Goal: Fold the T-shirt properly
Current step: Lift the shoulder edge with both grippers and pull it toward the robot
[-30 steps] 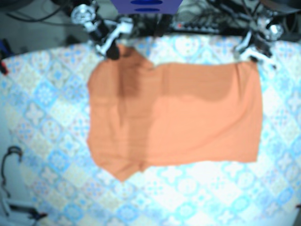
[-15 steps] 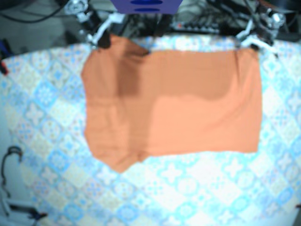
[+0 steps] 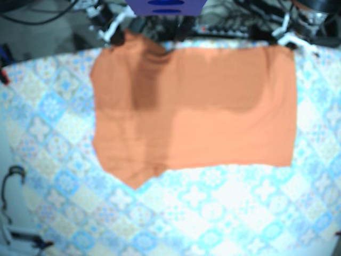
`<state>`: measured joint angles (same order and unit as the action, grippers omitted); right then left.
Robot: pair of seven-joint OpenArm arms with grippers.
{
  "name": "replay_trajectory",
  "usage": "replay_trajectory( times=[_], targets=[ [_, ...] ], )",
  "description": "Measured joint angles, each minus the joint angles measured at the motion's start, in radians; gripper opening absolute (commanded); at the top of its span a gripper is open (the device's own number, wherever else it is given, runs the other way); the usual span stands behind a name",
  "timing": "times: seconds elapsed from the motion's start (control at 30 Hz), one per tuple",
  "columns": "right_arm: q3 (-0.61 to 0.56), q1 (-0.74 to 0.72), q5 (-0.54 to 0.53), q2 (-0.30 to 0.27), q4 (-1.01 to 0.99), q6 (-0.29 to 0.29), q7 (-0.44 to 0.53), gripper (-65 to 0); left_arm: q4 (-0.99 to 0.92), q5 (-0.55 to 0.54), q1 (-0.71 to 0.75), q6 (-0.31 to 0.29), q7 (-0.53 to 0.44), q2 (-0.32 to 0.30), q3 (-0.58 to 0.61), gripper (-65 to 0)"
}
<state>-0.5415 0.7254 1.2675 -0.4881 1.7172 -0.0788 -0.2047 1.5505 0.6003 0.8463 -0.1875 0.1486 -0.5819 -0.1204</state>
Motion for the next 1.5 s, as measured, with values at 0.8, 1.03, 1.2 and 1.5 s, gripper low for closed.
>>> replay_trajectory(
  times=[0.8, 1.03, 1.2, 1.5],
  targets=[
    [0.033, 0.088, 0.0, 0.0, 0.001, 0.002, -0.003, -64.1, 0.002, -0.007, 0.074, 0.031, -0.038, 0.007, 0.0, -65.0],
    [0.033, 0.105, 0.0, 0.0, 0.002, 0.004, -0.003, -64.1, 0.002, -0.007, 0.094, 0.033, -0.037, 0.021, 0.0, -65.0],
    [0.033, 0.111, 0.0, 0.0, 0.002, 0.003, -0.002, -64.1, 0.002, -0.007, 0.095, 0.033, -0.037, 0.021, 0.0, -65.0],
    [0.033, 0.111, 0.0, 0.0, 0.003, 0.003, -0.005, -64.1, 0.002, -0.007, 0.096, 0.033, -0.038, 0.022, 0.0, -65.0]
  ],
)
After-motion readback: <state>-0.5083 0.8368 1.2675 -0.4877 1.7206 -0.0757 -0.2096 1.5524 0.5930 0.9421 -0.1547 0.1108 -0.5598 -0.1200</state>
